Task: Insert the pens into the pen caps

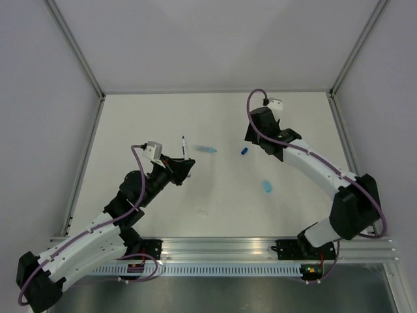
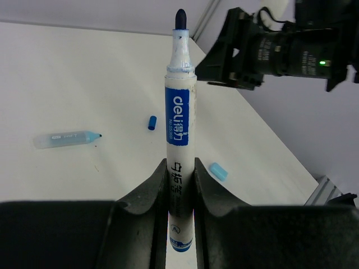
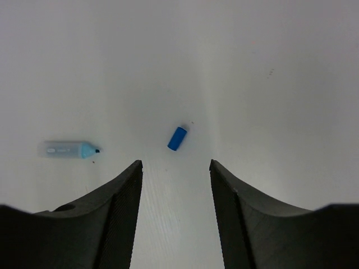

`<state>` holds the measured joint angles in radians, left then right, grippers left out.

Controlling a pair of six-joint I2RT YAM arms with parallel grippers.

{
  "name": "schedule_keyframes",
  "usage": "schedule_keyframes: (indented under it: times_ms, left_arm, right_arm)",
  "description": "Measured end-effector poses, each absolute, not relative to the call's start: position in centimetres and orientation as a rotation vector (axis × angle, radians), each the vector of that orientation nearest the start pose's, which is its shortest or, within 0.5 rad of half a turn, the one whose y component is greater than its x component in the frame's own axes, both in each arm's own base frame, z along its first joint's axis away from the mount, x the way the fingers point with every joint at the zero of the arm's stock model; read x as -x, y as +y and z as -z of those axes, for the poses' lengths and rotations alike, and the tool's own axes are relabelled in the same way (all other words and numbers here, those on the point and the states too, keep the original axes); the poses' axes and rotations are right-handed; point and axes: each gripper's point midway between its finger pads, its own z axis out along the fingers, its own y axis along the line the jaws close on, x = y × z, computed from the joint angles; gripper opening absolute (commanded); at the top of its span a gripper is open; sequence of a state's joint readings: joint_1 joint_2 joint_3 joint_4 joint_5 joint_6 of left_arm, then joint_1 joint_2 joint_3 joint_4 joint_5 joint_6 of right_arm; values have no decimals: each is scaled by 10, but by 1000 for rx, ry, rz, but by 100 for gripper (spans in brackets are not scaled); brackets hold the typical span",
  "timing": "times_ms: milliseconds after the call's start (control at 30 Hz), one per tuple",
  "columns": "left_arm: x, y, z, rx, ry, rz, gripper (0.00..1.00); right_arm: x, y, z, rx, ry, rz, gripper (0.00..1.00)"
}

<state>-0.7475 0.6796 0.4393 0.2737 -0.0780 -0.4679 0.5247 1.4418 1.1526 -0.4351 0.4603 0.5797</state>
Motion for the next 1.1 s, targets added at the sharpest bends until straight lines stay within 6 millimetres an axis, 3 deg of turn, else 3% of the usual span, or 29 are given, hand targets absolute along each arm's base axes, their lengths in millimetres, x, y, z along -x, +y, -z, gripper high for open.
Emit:
schedule_keyframes:
  times_ms: [100,267,400,533,1100]
  left_arm:
    - [-230,-216,-257,-143,1580,893,2]
    - [-230,-208,-264,-107,1556,879,2]
    - [-229,-206,-266,-95,1551,885,2]
    - [-228,-205,-266,-91,1554,882,2]
    - [-229,-205,-264,-91,1561,879,2]
  right_arm:
    - [-400,176,-156,-327,2239,-124,54]
    - [-442,204,-108,-411,2316,-82,53]
    - [-451,209,-67,-458,2372,-35,51]
    - [-448,202,-38,-488,2406,43,53]
    - [-453,212,-21,-543,2392,-22,49]
